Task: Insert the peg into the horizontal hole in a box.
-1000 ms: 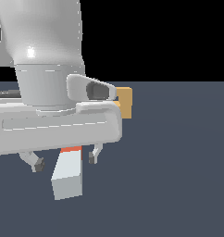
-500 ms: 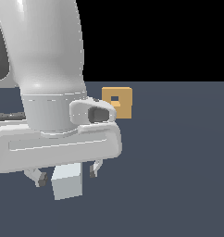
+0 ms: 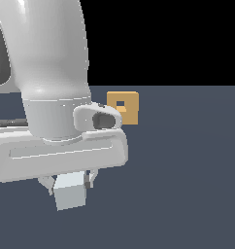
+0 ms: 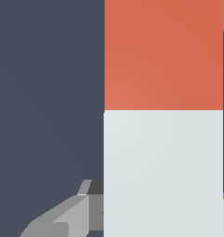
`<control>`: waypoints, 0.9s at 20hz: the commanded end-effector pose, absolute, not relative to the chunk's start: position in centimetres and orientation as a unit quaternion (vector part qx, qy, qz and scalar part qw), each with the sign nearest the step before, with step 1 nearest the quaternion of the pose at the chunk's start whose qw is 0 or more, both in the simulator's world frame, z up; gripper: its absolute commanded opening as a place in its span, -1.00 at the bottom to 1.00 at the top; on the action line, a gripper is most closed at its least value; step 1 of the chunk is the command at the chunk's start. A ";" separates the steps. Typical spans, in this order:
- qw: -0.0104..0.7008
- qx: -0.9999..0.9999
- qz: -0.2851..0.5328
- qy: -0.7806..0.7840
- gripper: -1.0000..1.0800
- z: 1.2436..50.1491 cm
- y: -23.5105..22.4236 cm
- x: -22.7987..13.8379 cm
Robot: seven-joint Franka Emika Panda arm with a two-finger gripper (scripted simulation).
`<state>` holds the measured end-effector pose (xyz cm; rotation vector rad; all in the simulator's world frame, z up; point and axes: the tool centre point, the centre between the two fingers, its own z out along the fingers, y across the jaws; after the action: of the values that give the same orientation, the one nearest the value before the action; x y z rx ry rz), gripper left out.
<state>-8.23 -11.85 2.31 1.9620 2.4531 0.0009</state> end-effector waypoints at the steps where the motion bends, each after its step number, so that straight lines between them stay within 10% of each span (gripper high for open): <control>1: 0.000 0.625 0.000 0.781 -1.00 2.3 -11.9 -8.2; 18: 0.000 0.645 0.000 0.765 -1.00 4.0 -4.3 -6.4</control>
<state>-6.79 -5.59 3.61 2.0174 2.4110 -0.0023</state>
